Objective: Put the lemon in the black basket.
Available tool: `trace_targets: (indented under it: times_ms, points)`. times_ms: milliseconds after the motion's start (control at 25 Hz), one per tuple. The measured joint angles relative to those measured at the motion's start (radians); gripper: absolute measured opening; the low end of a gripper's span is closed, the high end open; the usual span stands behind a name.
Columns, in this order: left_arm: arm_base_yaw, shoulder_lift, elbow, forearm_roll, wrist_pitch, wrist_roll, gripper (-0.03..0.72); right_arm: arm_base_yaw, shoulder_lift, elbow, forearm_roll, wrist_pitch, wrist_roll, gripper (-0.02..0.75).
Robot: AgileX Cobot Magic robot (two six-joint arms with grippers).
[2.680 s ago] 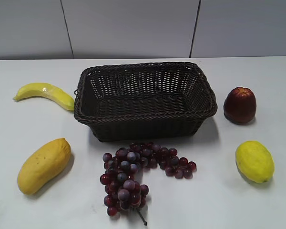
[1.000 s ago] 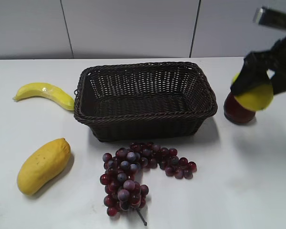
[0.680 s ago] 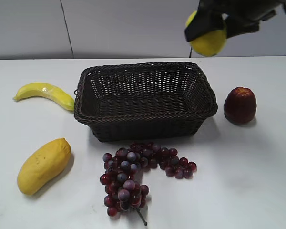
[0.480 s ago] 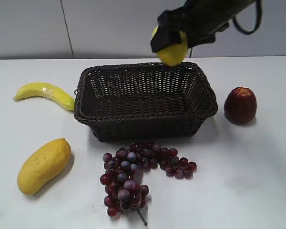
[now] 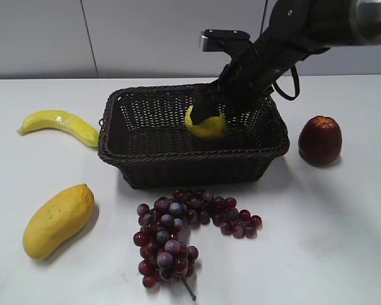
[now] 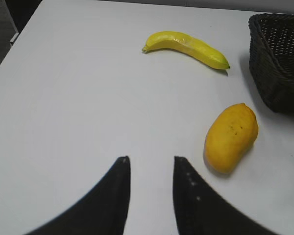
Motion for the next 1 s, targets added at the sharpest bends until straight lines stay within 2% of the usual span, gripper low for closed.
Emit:
trace_targets:
  times_ms: [160,280,440,520,640,840,1000]
  points:
    - [0.000,0.000,0.000,0.000,0.000,0.000,0.238,0.001,-0.024,-0.091,-0.047,0.077,0.005,0.661]
    - [0.000,0.000,0.000,0.000,0.000,0.000,0.238,0.001,-0.075,-0.186,-0.143,0.178,0.040,0.657]
    - [0.000,0.000,0.000,0.000,0.000,0.000,0.238,0.001,-0.165,-0.300,-0.354,0.363,0.135,0.639]
    - [0.000,0.000,0.000,0.000,0.000,0.000,0.238,0.001,-0.220,-0.322,-0.484,0.443,0.178,0.630]
    - [0.000,0.000,0.000,0.000,0.000,0.000,0.238,0.001,-0.300,-0.327,-0.610,0.522,0.214,0.622]
    - [0.000,0.000,0.000,0.000,0.000,0.000,0.238,0.000,-0.447,-0.291,-0.641,0.593,0.270,0.607]
    - [0.000,0.000,0.000,0.000,0.000,0.000,0.238,0.000,-0.607,-0.118,-0.602,0.598,0.289,0.593]
